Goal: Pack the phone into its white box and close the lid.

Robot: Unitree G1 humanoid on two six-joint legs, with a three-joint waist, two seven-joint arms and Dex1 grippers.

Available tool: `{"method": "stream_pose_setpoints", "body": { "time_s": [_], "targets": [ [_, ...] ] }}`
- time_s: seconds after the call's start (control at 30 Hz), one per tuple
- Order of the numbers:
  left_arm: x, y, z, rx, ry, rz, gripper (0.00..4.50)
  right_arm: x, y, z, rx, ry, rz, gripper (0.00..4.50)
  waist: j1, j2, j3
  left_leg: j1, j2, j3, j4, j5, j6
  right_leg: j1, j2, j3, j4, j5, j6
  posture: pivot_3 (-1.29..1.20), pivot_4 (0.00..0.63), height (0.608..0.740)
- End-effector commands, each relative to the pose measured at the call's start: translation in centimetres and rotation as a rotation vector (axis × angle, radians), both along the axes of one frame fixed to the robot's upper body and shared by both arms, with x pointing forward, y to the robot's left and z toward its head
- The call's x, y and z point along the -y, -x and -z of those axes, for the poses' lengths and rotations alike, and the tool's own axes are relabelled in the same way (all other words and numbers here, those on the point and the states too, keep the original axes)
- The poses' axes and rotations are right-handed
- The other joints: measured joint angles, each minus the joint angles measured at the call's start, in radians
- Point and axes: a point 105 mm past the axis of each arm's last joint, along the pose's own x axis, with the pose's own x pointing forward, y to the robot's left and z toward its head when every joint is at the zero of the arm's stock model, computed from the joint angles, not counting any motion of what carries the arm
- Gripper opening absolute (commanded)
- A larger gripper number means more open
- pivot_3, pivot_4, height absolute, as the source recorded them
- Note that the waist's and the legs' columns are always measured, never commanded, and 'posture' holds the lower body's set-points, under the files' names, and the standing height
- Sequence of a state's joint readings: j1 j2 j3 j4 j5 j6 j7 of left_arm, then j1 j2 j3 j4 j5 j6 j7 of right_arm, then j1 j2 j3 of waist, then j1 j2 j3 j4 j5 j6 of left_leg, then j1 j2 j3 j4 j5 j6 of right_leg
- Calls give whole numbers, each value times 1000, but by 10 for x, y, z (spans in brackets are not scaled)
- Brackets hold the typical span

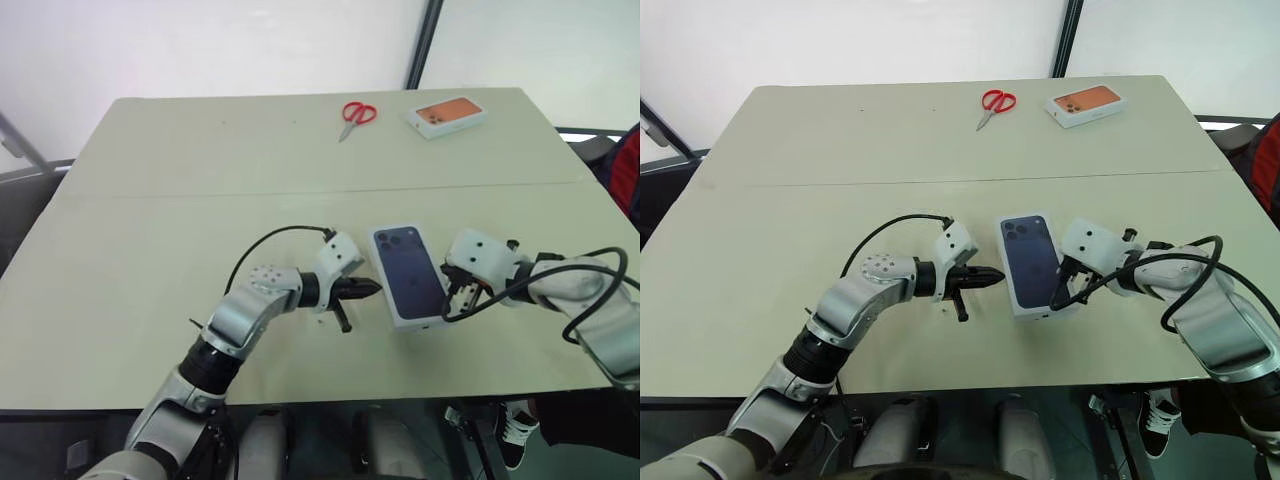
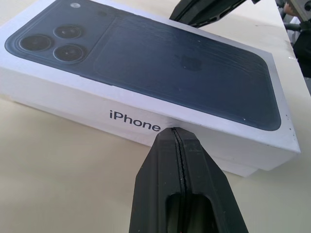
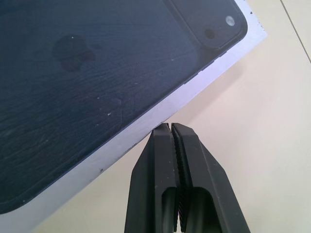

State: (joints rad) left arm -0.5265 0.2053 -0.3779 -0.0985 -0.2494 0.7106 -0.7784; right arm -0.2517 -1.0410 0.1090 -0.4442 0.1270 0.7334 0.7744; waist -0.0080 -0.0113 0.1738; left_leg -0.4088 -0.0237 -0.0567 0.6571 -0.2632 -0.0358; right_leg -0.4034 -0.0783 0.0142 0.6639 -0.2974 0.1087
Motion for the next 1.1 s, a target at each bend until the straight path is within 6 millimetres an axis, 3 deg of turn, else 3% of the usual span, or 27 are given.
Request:
{"method": "stream_pose_setpoints", "body": {
  "time_s": [0.03, 0.53, 0.63, 0.73, 0.83, 0.9, 1.1],
  "targets": [
    [13, 4, -16, 62, 34, 54, 0, -6, 3, -3, 14, -7, -42, 94, 0, 0, 0, 0, 0, 0, 0, 0, 0, 0, 0, 0, 0, 0, 0, 0, 150, 740],
    [-4, -10, -11, 62, 12, -24, 0, 0, 6, -1, 11, 15, -38, 94, -1, 0, 0, 0, 0, 0, 0, 0, 0, 0, 0, 0, 0, 0, 0, 0, 150, 740],
    [-18, -25, -28, 68, 72, -99, 0, 17, 2, -18, 57, 31, 3, 94, 0, 0, 0, 0, 0, 0, 0, 0, 0, 0, 0, 0, 0, 0, 0, 0, 150, 740],
    [-21, -34, -41, 59, 127, -141, 0, 22, 3, -31, 82, -2, 2, 94, 1, 0, 0, 0, 0, 0, 1, 0, 0, 0, 0, 0, 1, 0, 0, 0, 150, 740],
    [-10, -46, -53, 79, 154, -169, 0, 11, 15, -40, 41, -128, -44, 94, 6, 0, 0, 0, 0, 0, 2, -1, 1, 1, 0, -1, 0, 0, 0, 0, 150, 740],
    [2, -54, -51, 87, 128, -179, 0, 0, 26, -34, -10, -171, -87, 94, 16, 0, 0, 0, 0, -1, 5, -2, 3, 3, 0, -2, 0, 0, 1, 0, 150, 740],
    [30, -61, -20, 67, -42, -148, 0, -12, 45, 7, -134, -149, -103, 94, 20, -1, 0, 1, -3, -1, 6, -3, 5, 5, -1, -2, 0, -1, 2, 0, 150, 740]
  ]
}}
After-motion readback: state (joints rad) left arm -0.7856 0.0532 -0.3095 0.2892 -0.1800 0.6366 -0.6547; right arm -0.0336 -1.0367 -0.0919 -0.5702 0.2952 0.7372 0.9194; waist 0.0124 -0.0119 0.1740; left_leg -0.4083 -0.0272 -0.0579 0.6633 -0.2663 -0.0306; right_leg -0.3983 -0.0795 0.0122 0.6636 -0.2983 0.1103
